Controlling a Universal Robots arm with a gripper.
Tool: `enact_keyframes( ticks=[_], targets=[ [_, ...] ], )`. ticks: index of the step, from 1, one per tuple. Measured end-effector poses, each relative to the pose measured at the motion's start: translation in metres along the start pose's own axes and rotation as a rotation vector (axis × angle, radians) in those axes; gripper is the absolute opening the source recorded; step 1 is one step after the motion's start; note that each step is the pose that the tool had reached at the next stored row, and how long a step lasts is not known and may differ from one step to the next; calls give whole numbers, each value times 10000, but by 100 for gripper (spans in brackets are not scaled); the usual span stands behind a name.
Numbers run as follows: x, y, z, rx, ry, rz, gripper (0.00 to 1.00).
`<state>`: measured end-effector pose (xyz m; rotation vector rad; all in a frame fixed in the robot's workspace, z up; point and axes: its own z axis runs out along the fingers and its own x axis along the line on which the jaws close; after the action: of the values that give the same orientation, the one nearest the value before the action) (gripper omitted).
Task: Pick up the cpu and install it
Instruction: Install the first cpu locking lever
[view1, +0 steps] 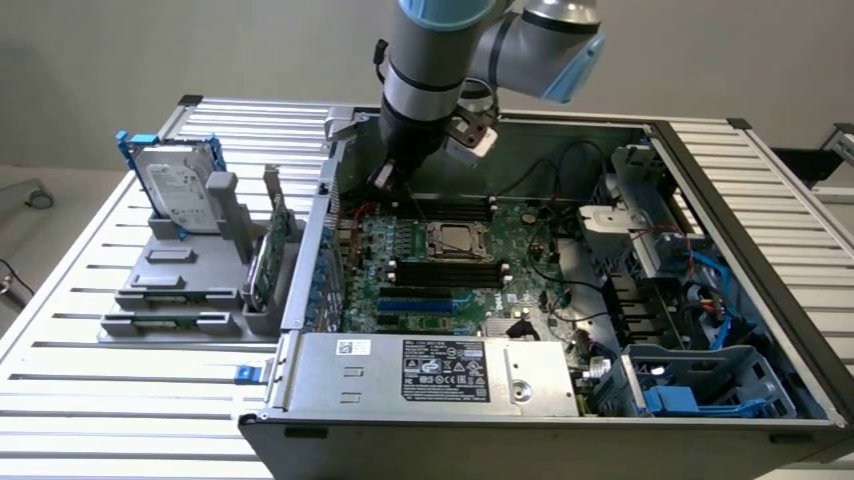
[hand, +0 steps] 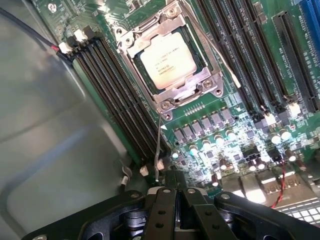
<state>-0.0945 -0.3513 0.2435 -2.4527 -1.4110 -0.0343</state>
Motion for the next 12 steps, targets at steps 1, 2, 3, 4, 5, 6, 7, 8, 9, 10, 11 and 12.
enact_keyframes(
  ticks=[1,2,3,4,5,6,7,8,9,10,11,12],
  targets=[
    [0,0,2,-13,49,81,11],
    [-1,1,3,-28,94,160,11],
    [-1,1,4,-50,142,248,11],
    [-1,1,5,-71,183,328,11],
    [-1,1,5,-97,223,408,11],
    [-1,1,5,-125,262,488,11],
    [-1,1,5,-161,304,569,11],
    [-1,1,6,-201,342,646,11],
    [-1,1,6,-246,384,725,11],
    [0,1,6,-294,426,806,11],
    [0,0,6,-345,470,881,11],
    [1,0,7,-398,515,957,11]
  ],
)
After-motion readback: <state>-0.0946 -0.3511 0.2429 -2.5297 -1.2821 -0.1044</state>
